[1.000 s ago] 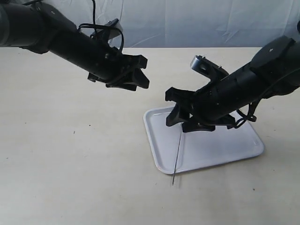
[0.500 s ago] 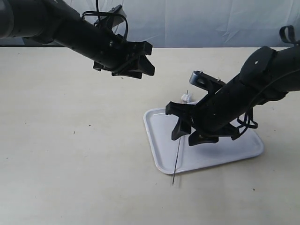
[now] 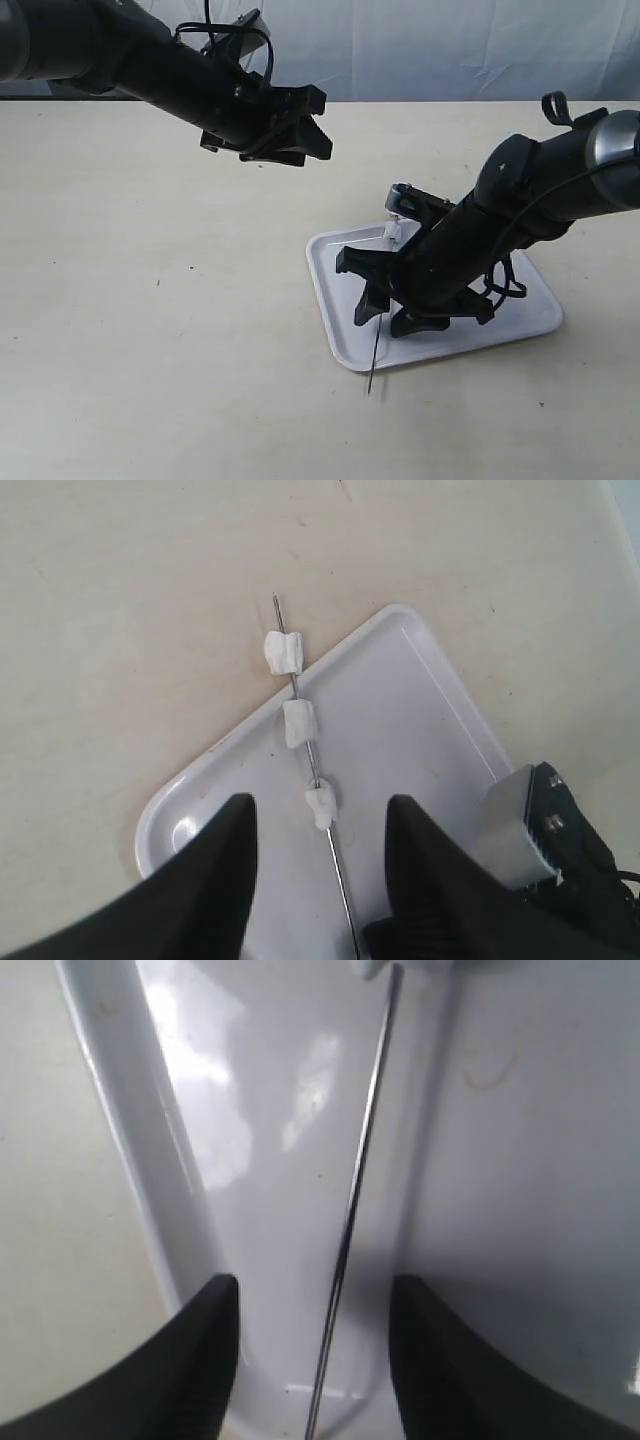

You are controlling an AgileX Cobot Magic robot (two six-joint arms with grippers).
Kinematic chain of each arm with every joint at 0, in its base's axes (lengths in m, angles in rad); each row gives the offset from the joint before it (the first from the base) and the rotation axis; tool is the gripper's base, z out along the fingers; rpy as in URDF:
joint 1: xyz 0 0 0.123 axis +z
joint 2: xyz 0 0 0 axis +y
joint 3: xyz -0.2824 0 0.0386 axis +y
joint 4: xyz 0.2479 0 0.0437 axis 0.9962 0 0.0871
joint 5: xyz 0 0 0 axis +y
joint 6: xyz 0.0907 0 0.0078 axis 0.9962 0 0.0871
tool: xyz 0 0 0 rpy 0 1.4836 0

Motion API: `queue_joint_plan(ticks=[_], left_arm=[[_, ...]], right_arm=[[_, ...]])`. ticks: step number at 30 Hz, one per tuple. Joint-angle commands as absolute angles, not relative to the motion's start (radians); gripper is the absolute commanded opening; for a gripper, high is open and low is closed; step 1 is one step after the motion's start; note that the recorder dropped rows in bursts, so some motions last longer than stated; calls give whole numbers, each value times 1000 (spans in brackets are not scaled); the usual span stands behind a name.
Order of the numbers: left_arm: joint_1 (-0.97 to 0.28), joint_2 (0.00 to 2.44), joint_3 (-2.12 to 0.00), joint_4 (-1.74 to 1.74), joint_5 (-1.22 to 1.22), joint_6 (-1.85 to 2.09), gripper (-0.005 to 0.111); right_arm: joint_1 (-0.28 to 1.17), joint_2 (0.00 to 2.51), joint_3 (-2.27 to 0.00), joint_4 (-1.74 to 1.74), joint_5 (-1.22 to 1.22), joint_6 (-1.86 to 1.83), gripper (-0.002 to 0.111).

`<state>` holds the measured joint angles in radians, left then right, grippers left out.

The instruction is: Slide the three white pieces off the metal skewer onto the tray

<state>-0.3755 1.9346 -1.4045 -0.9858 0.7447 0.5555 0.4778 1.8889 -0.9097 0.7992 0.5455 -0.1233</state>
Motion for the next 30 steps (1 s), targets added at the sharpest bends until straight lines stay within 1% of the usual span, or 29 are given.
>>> queue_joint_plan(ticks=[1, 3, 7, 18, 20, 21, 26, 28, 30], left_arm=[[-381, 1934, -1410, -994, 741, 562, 41], [-381, 1934, -1410, -994, 741, 562, 41], [-381, 1943, -1410, -994, 741, 562, 41], [-381, 2000, -1410, -1016, 761, 562, 41], [-381, 2000, -1410, -1019, 758, 564, 41], [-381, 2000, -1410, -1020, 756, 564, 41], [-381, 2000, -1422, -1021, 761, 564, 41], [-381, 2000, -1431, -1021, 771, 564, 41], [-381, 2000, -1443, -1021, 789, 564, 41]], right_arm=[[479, 1891, -914, 795, 522, -110, 46], [479, 1894, -914, 795, 520, -105, 45], [479, 1907, -914, 795, 517, -103, 39], [479, 1951, -914, 795, 511, -93, 39], [479, 1959, -914, 814, 511, -93, 37], [479, 1963, -914, 819, 508, -93, 34], [479, 1970, -914, 819, 505, -93, 6], [479, 1970, -914, 819, 500, -93, -1], [479, 1970, -914, 819, 498, -93, -1]])
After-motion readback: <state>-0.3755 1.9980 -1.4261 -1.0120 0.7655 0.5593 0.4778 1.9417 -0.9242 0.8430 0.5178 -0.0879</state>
